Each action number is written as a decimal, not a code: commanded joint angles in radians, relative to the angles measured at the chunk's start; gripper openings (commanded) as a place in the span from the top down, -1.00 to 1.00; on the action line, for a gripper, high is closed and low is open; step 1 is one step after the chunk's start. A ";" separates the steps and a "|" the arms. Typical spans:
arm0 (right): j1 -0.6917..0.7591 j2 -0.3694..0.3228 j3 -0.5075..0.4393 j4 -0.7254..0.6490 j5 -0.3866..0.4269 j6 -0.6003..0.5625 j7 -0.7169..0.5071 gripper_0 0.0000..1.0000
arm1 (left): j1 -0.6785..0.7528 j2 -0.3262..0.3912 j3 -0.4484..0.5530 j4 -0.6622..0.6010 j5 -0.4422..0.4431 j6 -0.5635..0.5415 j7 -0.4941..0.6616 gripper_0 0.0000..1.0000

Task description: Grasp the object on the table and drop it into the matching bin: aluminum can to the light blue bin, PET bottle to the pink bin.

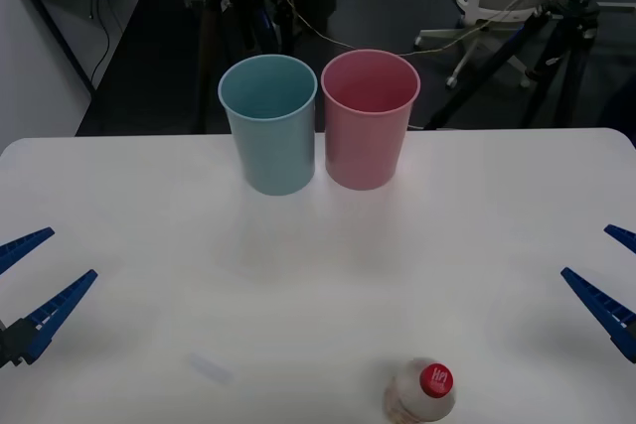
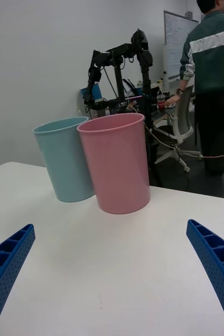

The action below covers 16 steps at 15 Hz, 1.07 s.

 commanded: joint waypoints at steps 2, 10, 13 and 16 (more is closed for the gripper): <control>0.001 0.003 -0.016 0.029 -0.003 -0.004 0.002 -1.00 | 0.000 0.000 0.000 0.000 0.000 0.000 0.000 -1.00; 0.044 -0.013 0.004 0.035 -0.023 -0.048 0.100 -1.00 | 0.000 0.000 0.000 0.000 0.000 0.000 0.000 -1.00; 0.073 -0.028 0.028 0.035 -0.044 -0.105 0.241 -1.00 | 0.000 0.000 0.000 0.000 0.000 0.000 0.000 -1.00; 0.122 -0.085 0.094 0.037 -0.102 -0.142 0.371 -1.00 | 0.000 0.000 0.000 0.000 0.000 0.000 0.000 -1.00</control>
